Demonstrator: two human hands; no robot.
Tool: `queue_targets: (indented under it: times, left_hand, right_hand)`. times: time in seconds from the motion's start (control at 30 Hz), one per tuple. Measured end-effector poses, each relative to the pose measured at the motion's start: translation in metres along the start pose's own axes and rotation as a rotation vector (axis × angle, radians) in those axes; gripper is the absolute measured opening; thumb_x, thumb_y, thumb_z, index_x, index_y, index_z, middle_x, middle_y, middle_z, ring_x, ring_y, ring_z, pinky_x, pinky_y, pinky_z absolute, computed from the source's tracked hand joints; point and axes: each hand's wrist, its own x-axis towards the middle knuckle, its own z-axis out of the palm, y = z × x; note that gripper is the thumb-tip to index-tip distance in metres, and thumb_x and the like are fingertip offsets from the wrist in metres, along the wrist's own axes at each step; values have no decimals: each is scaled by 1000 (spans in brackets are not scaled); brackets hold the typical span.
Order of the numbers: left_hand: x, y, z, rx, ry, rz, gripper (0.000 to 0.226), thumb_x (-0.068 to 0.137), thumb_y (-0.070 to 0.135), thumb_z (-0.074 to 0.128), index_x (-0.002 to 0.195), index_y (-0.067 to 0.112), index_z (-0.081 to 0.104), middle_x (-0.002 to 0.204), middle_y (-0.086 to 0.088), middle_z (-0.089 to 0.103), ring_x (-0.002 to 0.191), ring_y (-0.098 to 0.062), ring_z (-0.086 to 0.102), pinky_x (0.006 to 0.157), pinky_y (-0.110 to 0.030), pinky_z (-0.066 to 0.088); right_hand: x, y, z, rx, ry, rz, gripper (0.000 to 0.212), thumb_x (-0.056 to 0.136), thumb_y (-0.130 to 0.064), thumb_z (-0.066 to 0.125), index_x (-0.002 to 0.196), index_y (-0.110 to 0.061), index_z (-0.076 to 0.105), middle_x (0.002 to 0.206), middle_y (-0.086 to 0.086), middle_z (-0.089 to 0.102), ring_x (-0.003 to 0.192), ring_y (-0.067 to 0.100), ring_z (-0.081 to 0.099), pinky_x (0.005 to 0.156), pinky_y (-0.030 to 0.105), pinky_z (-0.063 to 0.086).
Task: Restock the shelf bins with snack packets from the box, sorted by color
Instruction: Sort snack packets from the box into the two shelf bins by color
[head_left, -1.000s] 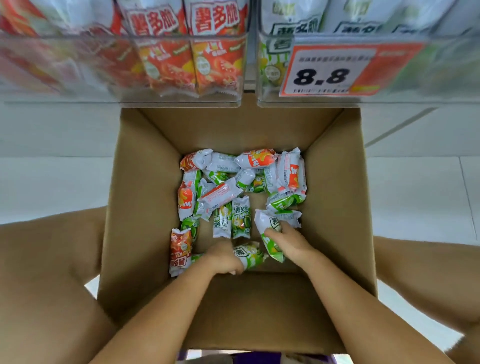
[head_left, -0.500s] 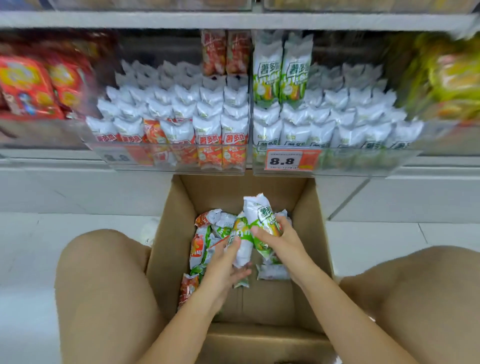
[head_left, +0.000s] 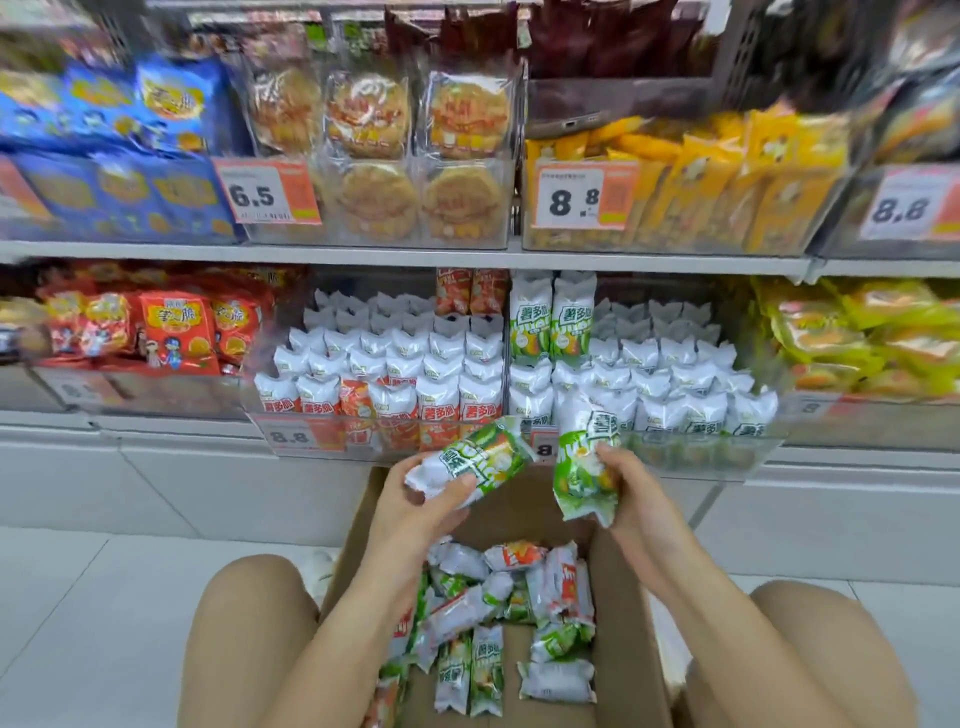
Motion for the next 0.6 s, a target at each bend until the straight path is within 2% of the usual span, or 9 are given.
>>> queue_targets:
  times: [0.07,0.13,0.2,0.23,0.33,0.43,0.5,0.53,0.6]
  left_hand:
    - [0,12,10,-78,-43,5,49,63,25,79,108,19,59,112,-6,67,95,-13,69,85,-36,56]
    - [-1,18,18,-122,-77,-11,50,66,24,77,112,16,59,102,2,68,87,-5,69,88,-37,55]
    - [-2,18,23,-146,-94,-39,48,68,23,76,112,11,60,90,4,66,80,-5,66,88,-38,55]
    - [-1,16,23,-170,-84,-58,47,68,23,77,111,11,61,92,2,65,82,-8,64,87,-39,55]
    - [4,17,23,-317,-14,-157,65,70,28,75,127,8,52,129,-12,57,117,-26,57,85,-39,56]
    - [3,20,29,-499,18,-343,76,76,42,68,141,10,43,140,-15,50,125,-30,52,89,-40,52]
    - [0,22,33,-569,26,-426,65,84,45,63,135,5,49,127,-15,60,112,-28,60,85,-40,54]
    - [-2,23,35,-604,27,-452,59,87,45,61,130,4,53,116,-15,66,103,-27,63,78,-39,57]
    - [-1,23,37,-665,40,-500,52,91,44,57,124,4,58,96,-15,71,90,-26,65,63,-37,61]
  right_hand:
    - [-2,-12,-2,-114,-43,-48,14,79,-20,66,83,-12,56,78,1,67,73,10,64,69,25,47]
    - [-5,-16,-5,-188,-80,-80,9,82,-15,65,80,-13,56,65,-6,64,64,4,61,67,21,43]
    - [-8,-16,-9,-193,-102,-79,8,81,-16,65,84,-13,59,63,-8,64,63,4,61,69,23,43]
    - [-12,-19,-8,-180,-124,-66,14,78,-19,66,88,-12,59,64,-8,65,64,5,62,70,24,43]
    - [-15,-18,-10,-161,-173,-49,25,74,-24,66,95,-10,63,74,-5,69,71,9,66,69,23,48]
    - [-18,-16,-5,-199,-168,-12,38,75,-28,75,105,-10,63,93,0,75,85,11,70,72,20,53]
    - [-17,-11,0,-253,-148,0,61,71,-42,80,120,-12,58,112,-4,70,101,9,66,89,24,49]
    - [-17,-10,2,-262,-128,10,62,71,-47,76,122,-17,56,117,-8,65,103,4,63,92,22,45]
    - [-13,-7,4,-267,-128,7,43,74,-50,64,110,-26,59,114,-15,62,95,-7,61,86,15,44]
